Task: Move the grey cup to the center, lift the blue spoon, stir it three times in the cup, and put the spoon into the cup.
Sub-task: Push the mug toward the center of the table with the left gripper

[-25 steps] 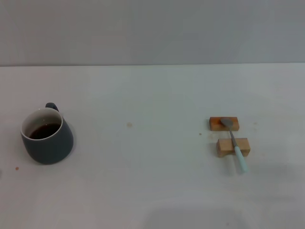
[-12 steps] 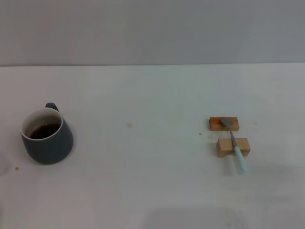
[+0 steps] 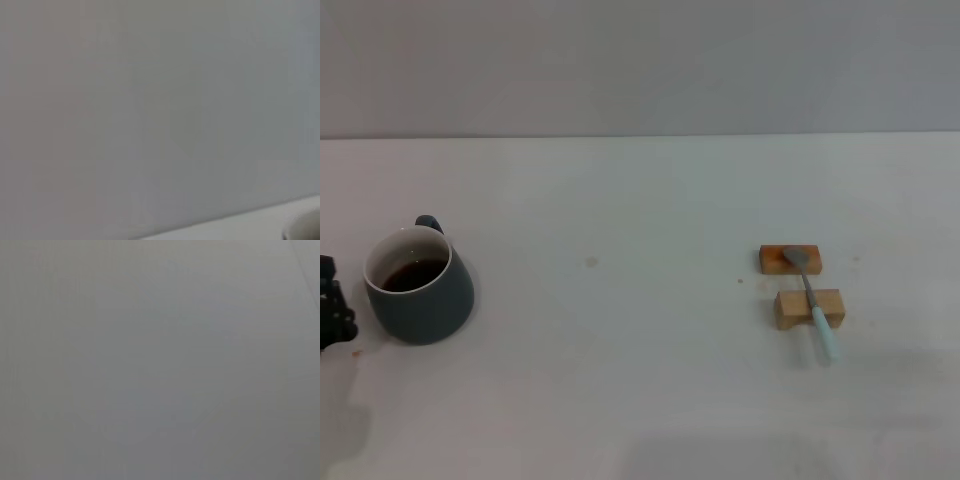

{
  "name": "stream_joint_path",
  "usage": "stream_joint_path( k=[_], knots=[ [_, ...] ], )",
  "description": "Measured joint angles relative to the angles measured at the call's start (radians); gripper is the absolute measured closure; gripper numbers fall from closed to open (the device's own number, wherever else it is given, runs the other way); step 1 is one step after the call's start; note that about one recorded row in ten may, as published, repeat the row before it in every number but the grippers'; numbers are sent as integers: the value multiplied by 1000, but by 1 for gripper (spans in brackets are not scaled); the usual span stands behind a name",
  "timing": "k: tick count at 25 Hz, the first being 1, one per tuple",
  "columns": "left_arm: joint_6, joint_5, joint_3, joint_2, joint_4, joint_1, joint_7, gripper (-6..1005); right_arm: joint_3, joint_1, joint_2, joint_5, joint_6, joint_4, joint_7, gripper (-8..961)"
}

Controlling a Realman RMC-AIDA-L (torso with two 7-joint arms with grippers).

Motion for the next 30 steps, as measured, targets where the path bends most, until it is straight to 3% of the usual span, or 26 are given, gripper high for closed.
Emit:
stream_joint_path(
  k=[19,30],
  knots=[
    [-53,-1,44,-2,-10,-30,46,1000,9,5,-2,4,0,0,0,251],
    [-46,0,148,-3,-58,-34,49,1000,11,6,-2,6,8,0,0,249]
  ],
)
